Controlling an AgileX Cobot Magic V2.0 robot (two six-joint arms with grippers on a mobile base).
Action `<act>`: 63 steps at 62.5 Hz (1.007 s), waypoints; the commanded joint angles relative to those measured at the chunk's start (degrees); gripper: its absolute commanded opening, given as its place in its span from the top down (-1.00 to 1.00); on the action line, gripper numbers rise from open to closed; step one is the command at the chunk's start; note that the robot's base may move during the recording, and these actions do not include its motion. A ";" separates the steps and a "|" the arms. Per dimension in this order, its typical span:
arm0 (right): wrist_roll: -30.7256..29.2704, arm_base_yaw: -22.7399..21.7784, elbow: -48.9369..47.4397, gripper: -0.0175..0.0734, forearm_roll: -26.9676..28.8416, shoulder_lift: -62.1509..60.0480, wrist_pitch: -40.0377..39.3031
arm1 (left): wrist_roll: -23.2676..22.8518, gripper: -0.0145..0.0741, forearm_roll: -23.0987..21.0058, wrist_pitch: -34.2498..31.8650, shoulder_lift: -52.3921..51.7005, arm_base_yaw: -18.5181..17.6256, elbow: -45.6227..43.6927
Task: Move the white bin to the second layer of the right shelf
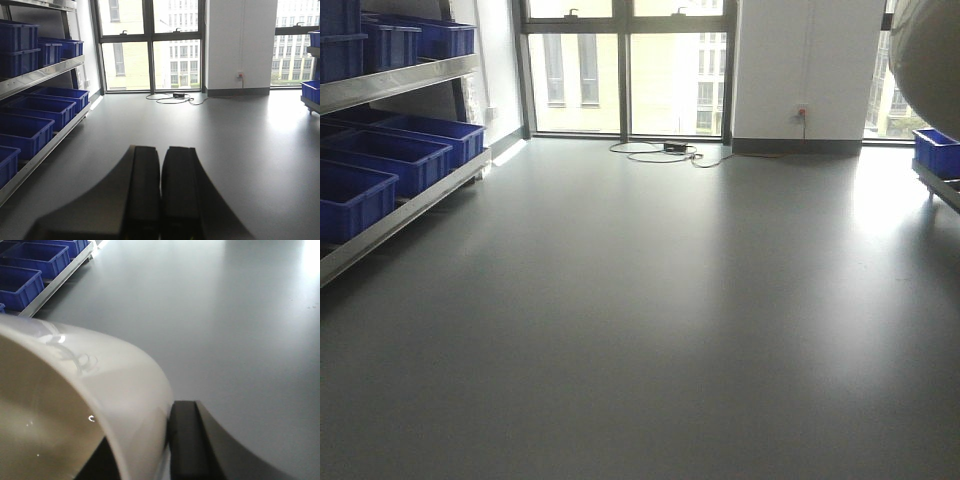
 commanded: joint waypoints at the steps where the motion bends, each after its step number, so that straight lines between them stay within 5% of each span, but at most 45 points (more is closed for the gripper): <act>1: 0.05 -0.44 -1.75 0.49 0.12 0.05 -6.01 | -0.43 0.48 -0.29 -4.96 -0.76 -0.19 1.90; 63: 0.05 -0.44 -1.75 0.49 0.12 0.05 -6.01 | -0.43 0.48 -0.29 -4.96 -0.76 -0.19 1.90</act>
